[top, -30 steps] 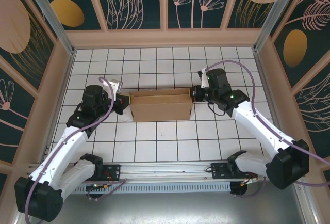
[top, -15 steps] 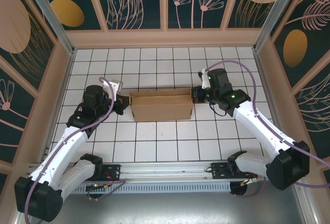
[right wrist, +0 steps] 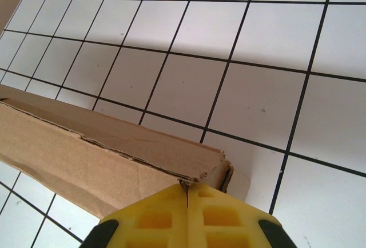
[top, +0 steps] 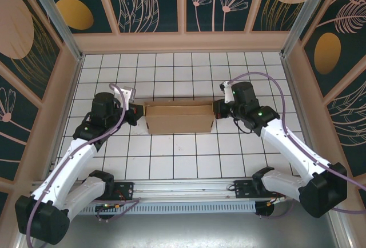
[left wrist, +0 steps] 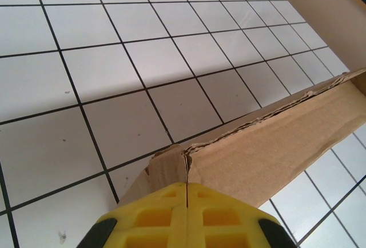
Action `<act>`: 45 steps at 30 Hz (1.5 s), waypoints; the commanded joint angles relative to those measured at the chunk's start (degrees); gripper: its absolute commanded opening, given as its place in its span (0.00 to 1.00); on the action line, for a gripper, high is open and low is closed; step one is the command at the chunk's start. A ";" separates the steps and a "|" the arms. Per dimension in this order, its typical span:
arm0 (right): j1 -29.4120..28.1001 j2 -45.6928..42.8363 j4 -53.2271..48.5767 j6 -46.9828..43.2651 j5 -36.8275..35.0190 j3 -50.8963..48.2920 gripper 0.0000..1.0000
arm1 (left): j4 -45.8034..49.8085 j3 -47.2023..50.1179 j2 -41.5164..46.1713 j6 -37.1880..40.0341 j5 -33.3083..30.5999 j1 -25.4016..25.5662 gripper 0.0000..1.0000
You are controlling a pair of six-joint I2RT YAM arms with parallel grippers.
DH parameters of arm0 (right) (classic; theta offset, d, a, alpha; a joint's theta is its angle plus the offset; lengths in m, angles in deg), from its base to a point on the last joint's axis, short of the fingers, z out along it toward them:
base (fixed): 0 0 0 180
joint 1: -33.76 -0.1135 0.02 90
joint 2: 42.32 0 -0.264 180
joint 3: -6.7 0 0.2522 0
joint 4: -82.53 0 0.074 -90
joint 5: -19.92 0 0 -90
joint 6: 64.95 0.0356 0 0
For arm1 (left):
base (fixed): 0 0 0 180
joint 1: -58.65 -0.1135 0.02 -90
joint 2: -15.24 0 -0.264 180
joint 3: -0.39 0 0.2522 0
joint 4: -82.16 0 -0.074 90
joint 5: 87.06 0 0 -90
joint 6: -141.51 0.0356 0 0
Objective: Fold the paper box
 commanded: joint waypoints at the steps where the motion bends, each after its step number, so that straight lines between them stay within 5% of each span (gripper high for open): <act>1: -1.43 -0.02 -2.59 -0.58 -1.37 -1.83 0.00 | 0.07 -3.33 -0.49 -3.46 0.67 0.29 0.00; 45: -5.02 3.52 -2.92 -1.11 -3.41 -1.74 0.00 | -6.98 -3.10 -6.02 -31.77 9.68 0.31 0.00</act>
